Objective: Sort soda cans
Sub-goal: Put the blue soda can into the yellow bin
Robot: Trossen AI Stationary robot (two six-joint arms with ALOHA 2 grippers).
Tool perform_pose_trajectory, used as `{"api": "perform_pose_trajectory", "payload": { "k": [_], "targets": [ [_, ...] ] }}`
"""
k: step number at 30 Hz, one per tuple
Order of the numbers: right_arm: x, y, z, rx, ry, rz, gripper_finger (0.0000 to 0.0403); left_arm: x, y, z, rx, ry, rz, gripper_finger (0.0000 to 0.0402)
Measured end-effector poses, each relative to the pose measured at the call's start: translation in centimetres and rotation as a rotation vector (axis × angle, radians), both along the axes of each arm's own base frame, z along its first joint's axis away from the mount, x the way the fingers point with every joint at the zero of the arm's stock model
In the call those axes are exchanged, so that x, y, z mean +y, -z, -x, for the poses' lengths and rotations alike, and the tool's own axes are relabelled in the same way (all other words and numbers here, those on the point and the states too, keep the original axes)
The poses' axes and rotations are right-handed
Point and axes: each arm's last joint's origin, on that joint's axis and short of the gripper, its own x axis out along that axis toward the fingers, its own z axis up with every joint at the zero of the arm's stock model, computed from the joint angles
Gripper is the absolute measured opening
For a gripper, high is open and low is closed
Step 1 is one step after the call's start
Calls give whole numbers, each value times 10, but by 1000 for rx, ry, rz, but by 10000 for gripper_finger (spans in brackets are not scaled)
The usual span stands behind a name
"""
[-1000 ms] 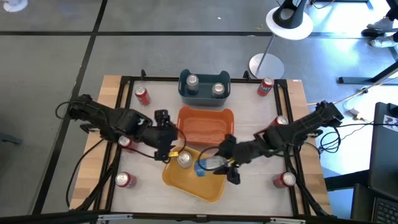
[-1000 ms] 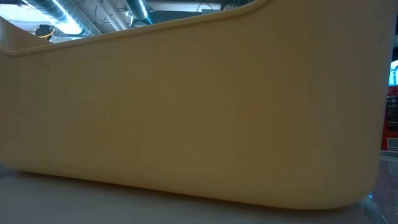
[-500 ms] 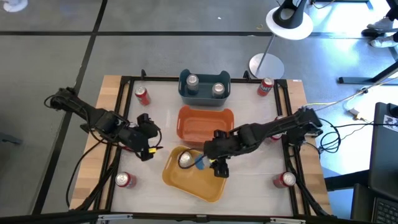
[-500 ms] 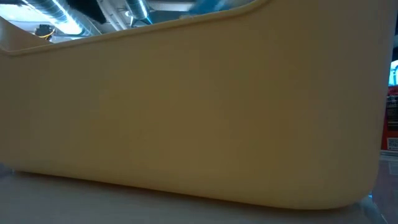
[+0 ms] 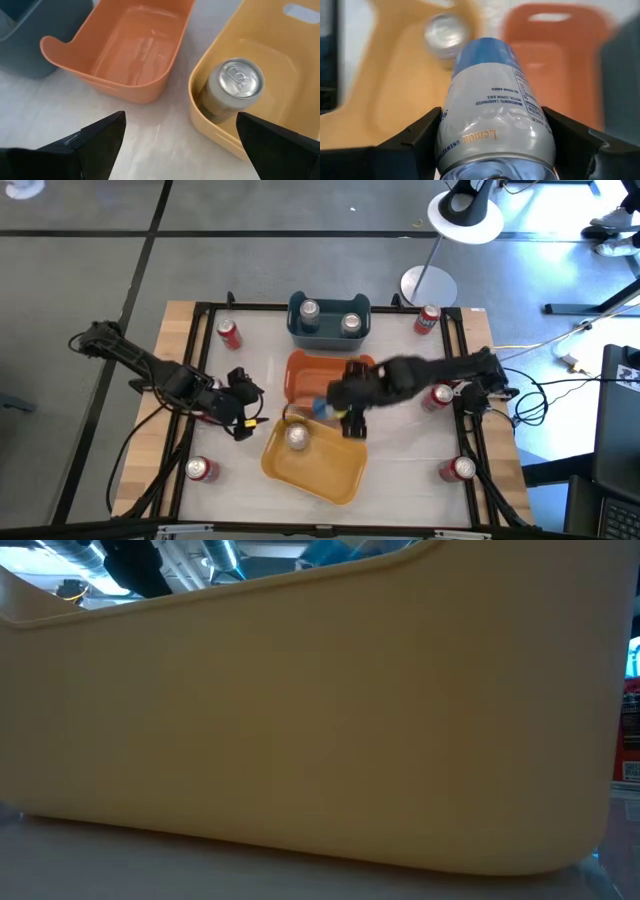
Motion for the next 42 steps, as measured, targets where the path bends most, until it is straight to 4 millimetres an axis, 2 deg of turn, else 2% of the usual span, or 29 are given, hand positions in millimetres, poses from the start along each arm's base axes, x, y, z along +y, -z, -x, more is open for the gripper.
{"api": "perform_pose_trajectory", "payload": {
  "k": [4,9,13,16,19,23,26,29,34,42],
  "targets": [
    [-45,-28,11,6,97,124,281,6,-2,-4,-24,-21,-23,368],
    [-127,-41,21,48,261,279,281,15,-3,-10,-45,-70,-76,368],
    [-195,-32,29,91,343,242,281,21,1,-14,-23,-107,-91,368],
    [-239,-19,35,96,383,187,281,23,3,-16,-12,-120,-99,368],
    [-276,-5,44,91,419,128,281,24,5,-18,-5,-130,-99,368],
    [-313,15,52,141,454,111,281,26,8,-22,7,-144,-101,368],
    [-329,20,50,94,450,113,281,27,9,-23,10,-158,-97,368],
    [-331,16,42,-20,402,84,281,30,9,-25,6,-188,-84,368],
    [-320,14,23,-136,303,19,281,35,9,-26,-6,-243,-59,368],
    [-289,33,5,3,224,-40,281,38,9,-27,-25,-285,-39,368]
  ]
}}
